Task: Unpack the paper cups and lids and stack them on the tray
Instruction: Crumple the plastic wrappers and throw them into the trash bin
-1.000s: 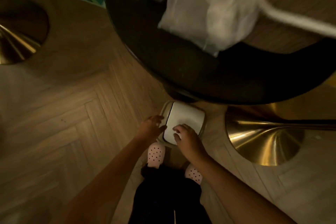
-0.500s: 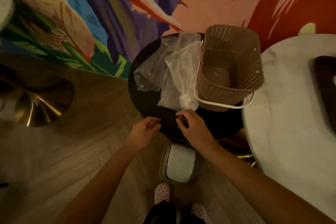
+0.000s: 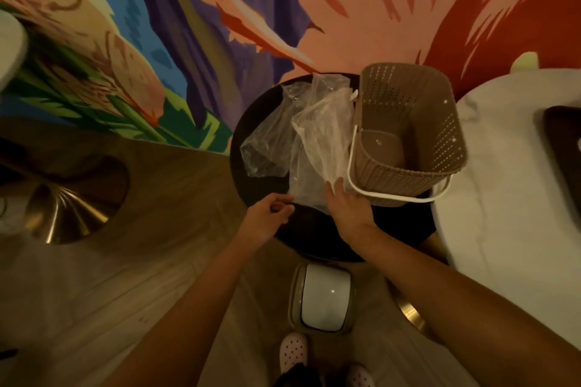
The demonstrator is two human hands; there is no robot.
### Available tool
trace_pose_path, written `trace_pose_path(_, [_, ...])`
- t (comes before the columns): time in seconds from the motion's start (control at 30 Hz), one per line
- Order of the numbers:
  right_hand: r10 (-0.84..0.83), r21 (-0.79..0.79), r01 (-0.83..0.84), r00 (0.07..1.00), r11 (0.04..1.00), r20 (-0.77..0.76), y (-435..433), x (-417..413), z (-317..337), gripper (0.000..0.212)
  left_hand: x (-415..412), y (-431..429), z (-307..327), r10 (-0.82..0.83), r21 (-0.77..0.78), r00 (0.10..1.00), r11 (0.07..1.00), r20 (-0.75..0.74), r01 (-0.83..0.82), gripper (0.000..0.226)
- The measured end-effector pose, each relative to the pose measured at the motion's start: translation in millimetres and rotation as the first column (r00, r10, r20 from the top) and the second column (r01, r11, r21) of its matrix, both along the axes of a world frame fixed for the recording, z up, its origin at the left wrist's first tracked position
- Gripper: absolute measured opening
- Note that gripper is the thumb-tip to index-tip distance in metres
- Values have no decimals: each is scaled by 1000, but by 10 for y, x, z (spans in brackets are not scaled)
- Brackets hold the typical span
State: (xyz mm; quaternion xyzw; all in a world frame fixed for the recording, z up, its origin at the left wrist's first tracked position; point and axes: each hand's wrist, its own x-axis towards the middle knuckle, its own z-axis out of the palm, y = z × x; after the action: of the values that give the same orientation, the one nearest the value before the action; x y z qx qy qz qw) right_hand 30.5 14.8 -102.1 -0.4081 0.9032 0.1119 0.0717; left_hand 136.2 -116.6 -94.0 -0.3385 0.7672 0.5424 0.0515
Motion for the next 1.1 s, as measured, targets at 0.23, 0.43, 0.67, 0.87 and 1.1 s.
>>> trace_pose_path(0.23, [51,-79,-41,991,996,126,-93,37,330,39,224,-164,188,-55,-45,998,998,-21,54,32])
trace_pose_path(0.43, [60,-617,-36,998,786,19,-103,-9,1049,21,99,-186,611,-121,-284,988,955,-94,90,75])
trace_pose_path(0.67, [119,-849,300,915,434,385,128,-2,2145,21,-409,109,1202,-353,-680,898,728,-263,87,116])
trace_pose_path(0.87, [81,-798,563,804,217,589,640,-121,2450,26,-722,555,1582,-464,-785,864,602,-195,147,45])
trace_pose_path(1.1, [-9,-652,742,659,-155,752,1555,-300,2470,23,-639,951,1592,-627,-563,776,667,-71,488,26])
